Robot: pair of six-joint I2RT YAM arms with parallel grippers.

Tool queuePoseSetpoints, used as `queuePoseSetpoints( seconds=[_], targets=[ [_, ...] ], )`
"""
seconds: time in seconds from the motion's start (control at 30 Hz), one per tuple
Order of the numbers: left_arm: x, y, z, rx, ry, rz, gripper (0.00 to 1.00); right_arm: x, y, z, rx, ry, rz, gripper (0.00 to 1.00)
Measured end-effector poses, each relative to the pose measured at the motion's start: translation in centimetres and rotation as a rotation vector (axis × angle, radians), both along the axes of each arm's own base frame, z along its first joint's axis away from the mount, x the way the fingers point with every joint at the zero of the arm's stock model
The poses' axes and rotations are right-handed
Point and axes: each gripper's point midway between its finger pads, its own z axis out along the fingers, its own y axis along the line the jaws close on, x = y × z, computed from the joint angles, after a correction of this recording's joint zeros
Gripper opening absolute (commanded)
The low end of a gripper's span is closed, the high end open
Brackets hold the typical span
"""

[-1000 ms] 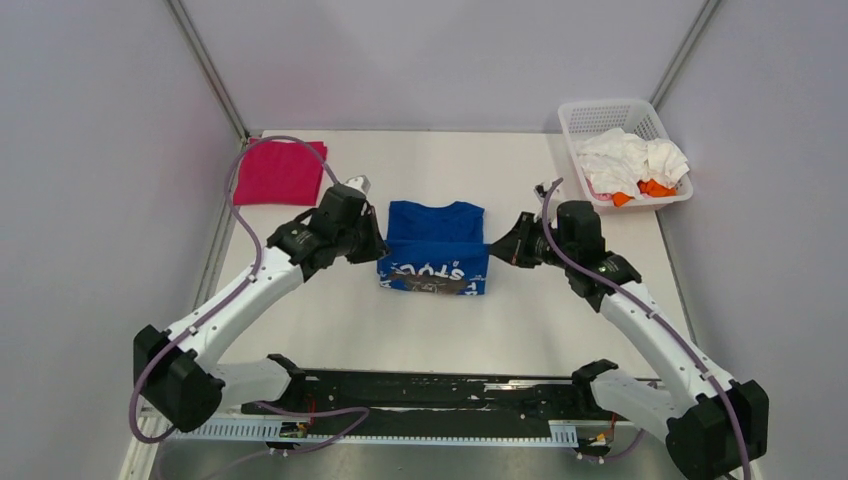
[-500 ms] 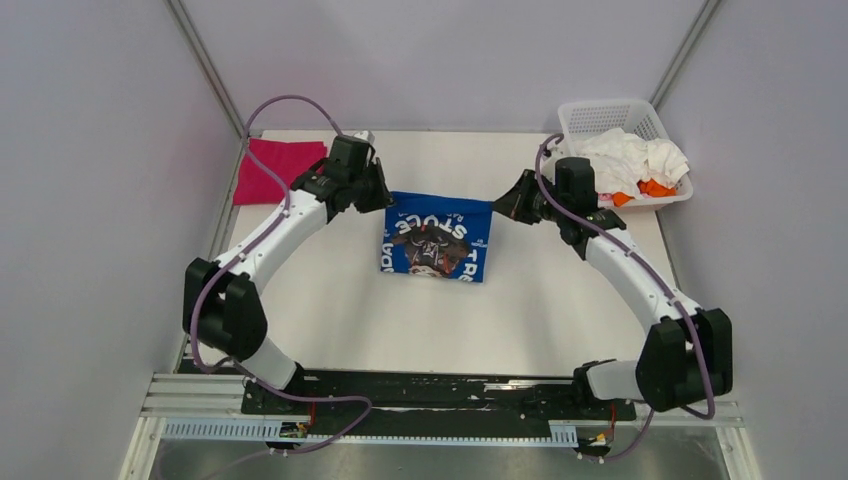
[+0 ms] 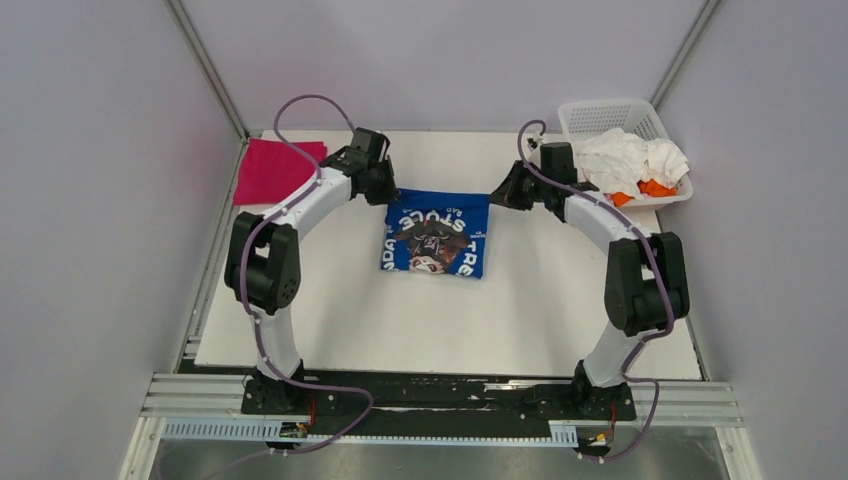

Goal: Fold and stack the t-shirts
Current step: Fold the long partially folded tshirt into a neat square, then smooth out wrinkles on the folded tshirt

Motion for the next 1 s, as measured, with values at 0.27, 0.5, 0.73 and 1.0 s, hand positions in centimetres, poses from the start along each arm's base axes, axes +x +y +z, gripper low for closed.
queuePoseSetpoints(
  seconds=[0.27,0.5,0.73,1.0],
  targets=[
    [1.7,0.0,-3.5,0.041,0.052,0.02,0.06,2.4,0.0,-4.6,-0.012,0.084,0.004,0.04],
    [3.4,1.1,-3.5,0.069,0.036,0.044,0.95,4.9,-0.5,-4.6,-0.031,0.041,0.012,0.96],
    [3.3,1.2,-1.9,0.017,0.006,0.037,1.0,4.4,-0.8,-2.4,-0.027,-0.016,0.032,1.0],
    [0.8,-2.5,0.6,-0.178,-0.032,-0.095,1.0,-0.2,4.3,1.0,0.078,-0.066,0.197,1.0]
  ],
)
